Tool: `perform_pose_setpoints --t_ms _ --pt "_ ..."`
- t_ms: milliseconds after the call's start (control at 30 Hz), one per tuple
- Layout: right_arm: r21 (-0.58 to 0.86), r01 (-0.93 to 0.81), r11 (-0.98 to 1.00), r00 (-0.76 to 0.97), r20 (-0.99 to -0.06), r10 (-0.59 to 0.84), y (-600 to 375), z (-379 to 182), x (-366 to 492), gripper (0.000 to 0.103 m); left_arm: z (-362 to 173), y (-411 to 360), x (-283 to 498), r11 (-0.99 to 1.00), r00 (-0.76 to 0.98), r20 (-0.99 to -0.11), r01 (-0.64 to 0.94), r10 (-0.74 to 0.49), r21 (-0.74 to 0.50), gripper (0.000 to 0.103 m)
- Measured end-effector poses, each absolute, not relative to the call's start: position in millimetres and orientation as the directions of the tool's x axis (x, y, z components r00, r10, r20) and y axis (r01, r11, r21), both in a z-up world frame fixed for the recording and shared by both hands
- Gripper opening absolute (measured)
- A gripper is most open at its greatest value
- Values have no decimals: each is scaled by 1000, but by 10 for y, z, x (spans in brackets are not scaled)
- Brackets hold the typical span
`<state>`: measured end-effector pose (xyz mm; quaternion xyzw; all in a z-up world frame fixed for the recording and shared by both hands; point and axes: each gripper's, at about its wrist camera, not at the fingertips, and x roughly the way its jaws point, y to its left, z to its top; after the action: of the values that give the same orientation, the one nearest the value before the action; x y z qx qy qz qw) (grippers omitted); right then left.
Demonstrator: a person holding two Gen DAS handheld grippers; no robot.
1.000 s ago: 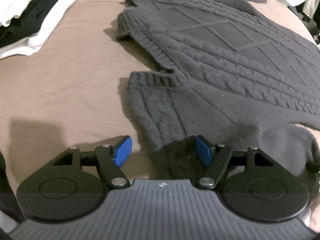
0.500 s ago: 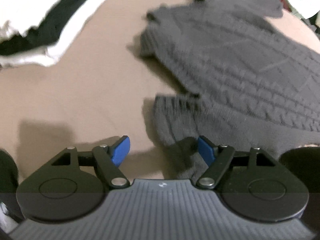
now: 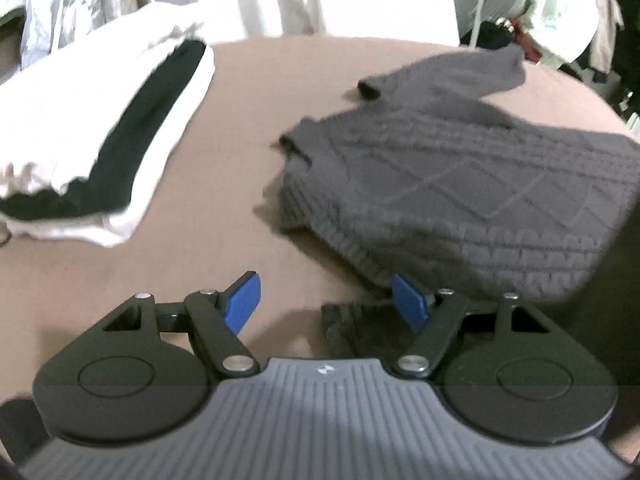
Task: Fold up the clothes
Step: 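Grasp the sweater edge with the right gripper and fold it over the body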
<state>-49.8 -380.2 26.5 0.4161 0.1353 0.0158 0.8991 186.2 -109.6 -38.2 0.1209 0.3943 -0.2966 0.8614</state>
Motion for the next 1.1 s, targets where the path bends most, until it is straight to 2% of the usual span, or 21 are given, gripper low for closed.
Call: perform_pose_setpoints --t_ms 133,200,367,500,600,667,700,833,967,1033,1100 --pt "554 423 717 877 -448 -171 -4052 -101 -439 20 -370 -1102 1827 763 462 -723 632 -513 -137 73" --pt "434 536 724 806 -518 -286 -4140 -342 -379 20 -387 -1142 1794 725 426 -706 664 -566 -181 74" --pt "453 625 636 754 -562 -341 -4459 -843 -363 20 -470 -1386 1535 586 374 -702 807 -606 -76 74" --pt "352 666 657 694 -616 -373 -4589 -1025 -302 24 -574 -1535 1305 447 265 -726 892 -634 -64 76" --pt "279 699 659 642 -650 -407 -4614 -1098 -306 32 -646 -1634 1118 372 252 -757 928 -603 12 79" --pt "212 722 659 606 -653 -454 -4597 -1113 -389 41 -722 -1725 1002 354 298 -769 930 -565 100 79" --pt "180 728 661 591 -654 -473 -4581 -1120 -426 42 -760 -1771 943 343 322 -773 928 -547 143 79" --pt "143 696 703 586 -678 -443 -4543 -1112 -663 45 -912 -1953 710 289 419 -775 905 -473 313 79" --pt "220 662 717 610 -713 -345 -4448 -1160 -957 62 -1039 -2107 580 269 523 -734 853 -434 448 79" --pt "293 654 698 633 -718 -291 -4414 -1224 -1109 65 -1038 -2137 639 305 550 -707 835 -444 457 77" --pt "394 633 666 675 -702 -227 -4413 -1341 -1227 70 -950 -2125 762 366 540 -705 839 -459 404 71"
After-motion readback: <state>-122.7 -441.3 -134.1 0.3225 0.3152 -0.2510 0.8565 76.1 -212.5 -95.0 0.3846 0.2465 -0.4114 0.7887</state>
